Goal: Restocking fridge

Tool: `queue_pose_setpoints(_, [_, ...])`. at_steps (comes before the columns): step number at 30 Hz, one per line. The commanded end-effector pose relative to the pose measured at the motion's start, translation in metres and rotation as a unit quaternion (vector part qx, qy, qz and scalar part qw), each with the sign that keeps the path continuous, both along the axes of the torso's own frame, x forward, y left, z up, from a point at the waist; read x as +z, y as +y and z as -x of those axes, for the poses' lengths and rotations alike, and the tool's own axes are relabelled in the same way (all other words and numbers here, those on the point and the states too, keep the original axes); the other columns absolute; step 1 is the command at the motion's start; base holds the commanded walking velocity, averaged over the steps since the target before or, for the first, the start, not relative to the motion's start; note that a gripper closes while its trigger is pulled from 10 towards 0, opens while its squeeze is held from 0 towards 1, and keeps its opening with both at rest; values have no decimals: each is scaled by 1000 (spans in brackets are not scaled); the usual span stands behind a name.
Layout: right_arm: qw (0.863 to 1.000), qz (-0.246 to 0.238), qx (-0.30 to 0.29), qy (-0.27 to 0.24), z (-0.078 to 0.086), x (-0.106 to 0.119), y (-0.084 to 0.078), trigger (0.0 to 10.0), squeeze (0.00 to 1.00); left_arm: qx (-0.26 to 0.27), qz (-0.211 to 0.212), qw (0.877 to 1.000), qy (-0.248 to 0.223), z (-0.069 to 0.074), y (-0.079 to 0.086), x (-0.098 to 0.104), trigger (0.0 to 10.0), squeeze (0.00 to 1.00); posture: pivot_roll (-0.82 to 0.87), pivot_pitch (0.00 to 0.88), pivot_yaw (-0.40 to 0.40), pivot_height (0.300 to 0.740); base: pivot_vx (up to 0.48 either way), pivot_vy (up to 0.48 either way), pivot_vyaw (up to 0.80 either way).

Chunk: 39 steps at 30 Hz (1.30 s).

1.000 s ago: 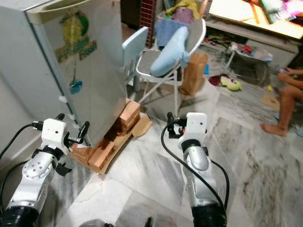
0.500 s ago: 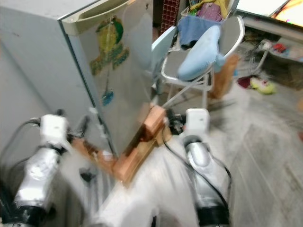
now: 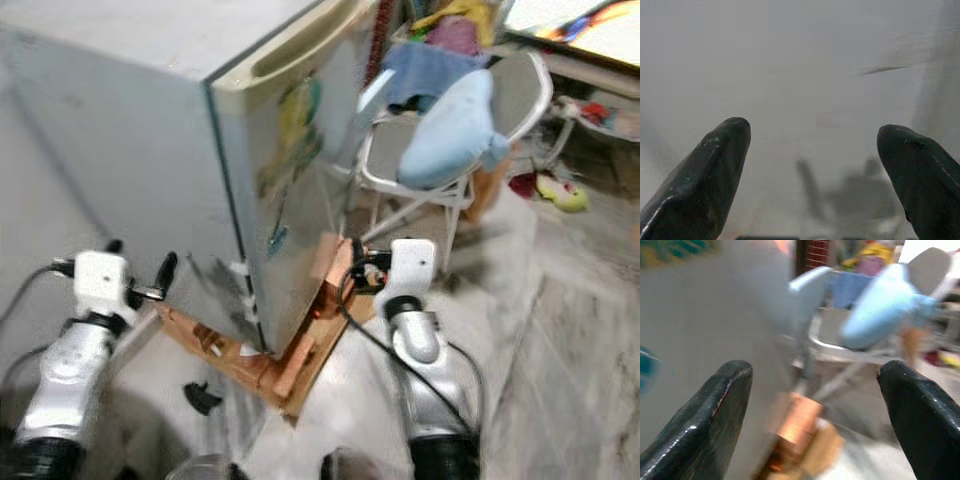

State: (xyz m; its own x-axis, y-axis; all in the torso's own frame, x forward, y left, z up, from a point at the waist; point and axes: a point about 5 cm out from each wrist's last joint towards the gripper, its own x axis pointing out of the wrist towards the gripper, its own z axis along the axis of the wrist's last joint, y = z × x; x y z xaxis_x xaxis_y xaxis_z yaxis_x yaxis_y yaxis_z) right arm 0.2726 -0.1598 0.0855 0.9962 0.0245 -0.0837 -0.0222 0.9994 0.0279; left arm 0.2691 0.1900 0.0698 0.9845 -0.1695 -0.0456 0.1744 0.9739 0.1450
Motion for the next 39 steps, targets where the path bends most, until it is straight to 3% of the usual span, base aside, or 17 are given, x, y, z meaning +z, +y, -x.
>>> queue_pose_setpoints(1, [1000, -3, -1, -7, -1, 4, 2, 10000, 0, 4, -3, 1000, -3, 1, 6, 3, 10000, 0, 4, 32, -47, 740, 0, 0, -800])
queue_pose_setpoints(17, [1000, 3, 6, 13, 5, -2, -1, 10000, 0, -33, 19, 999, 3, 6, 3, 6, 10000, 0, 4, 47, -56, 740, 0, 0, -713])
queue_pose_setpoints(26, [1000, 8, 6, 23, 10, -5, -3, 10000, 0, -30, 12, 999, 12, 6, 1, 1, 10000, 0, -7, 56, -58, 740, 0, 0, -151])
queue_pose_setpoints(37, [999, 10, 7, 33, 20, -6, -6, 10000, 0, -37, 7, 999, 13, -25, -10, 6, 10000, 0, -28, 63, -60, 740, 0, 0, 0])
queue_pose_setpoints(39, [999, 10, 6, 34, 20, -6, -6, 10000, 0, -56, 3, 998, 6, -34, -19, 11, 10000, 0, -35, 65, -56, 740, 0, 0, 0])
